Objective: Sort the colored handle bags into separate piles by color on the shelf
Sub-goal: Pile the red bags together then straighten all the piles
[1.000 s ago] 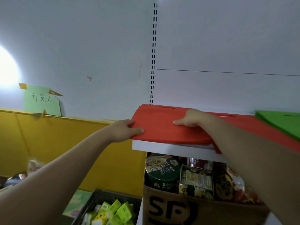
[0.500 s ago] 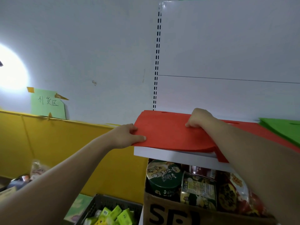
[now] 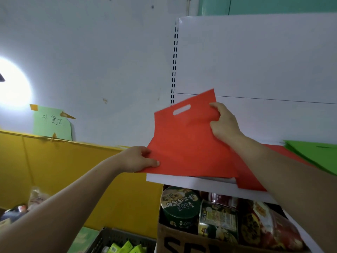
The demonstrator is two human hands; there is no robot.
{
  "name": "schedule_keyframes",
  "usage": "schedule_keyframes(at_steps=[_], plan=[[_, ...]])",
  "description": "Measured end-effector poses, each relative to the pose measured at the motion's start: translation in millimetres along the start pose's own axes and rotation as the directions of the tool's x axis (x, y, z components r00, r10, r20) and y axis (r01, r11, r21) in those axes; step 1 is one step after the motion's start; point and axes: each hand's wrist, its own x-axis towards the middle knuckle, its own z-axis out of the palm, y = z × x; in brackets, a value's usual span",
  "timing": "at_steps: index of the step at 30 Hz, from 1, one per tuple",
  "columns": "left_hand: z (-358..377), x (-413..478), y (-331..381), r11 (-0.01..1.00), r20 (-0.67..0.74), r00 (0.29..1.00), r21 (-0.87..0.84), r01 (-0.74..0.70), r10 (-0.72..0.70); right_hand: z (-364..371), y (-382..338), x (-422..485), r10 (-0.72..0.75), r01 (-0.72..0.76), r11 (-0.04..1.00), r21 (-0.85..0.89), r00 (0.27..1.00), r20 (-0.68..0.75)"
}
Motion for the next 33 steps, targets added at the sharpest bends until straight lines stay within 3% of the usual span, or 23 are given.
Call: schedule_keyframes(at_steps=[4,8,11,14,24,28,33], plan=[[0,-3,-4,0.983,-0.027,0.999,-0.182,-0.037,0.033,-18,-25,-17,-0.088,0.105,0.987,0.121,0.987,-0.134],[-3,-7,-5,0.901,-0.216,0.971,-0.392,-0.185,0.105,-37,-49,-36,-0.076,0.131,0.975,0.181,0.956,-0.282],[-7,-12,-4,0.751,-0.335,0.929,-0.571,-0.333,0.158,-51,-60,-55,-0.069,0.138,0.976,0.165,0.927,-0.368],[-4,-21,1,0.626,-0.31,0.928,-0.688,-0.368,0.206,-63,-66,-75,-0.036,0.107,0.984,0.142,0.901,-0.432],[35,-53,49,0.613,-0.385,0.846,-0.584,-0.532,0.368,-138,-63,-135,0.037,0.009,0.997,0.082,0.841,-0.54],[54,-69,84,0.606,-0.378,0.827,-0.562,-0.563,0.417,-173,-46,-160,0.061,-0.034,0.997,0.068,0.884,-0.463],[94,-92,131,0.629,-0.364,0.814,-0.518,-0.58,0.452,-232,-21,-189,0.069,-0.081,0.997,-0.003,0.867,-0.494]])
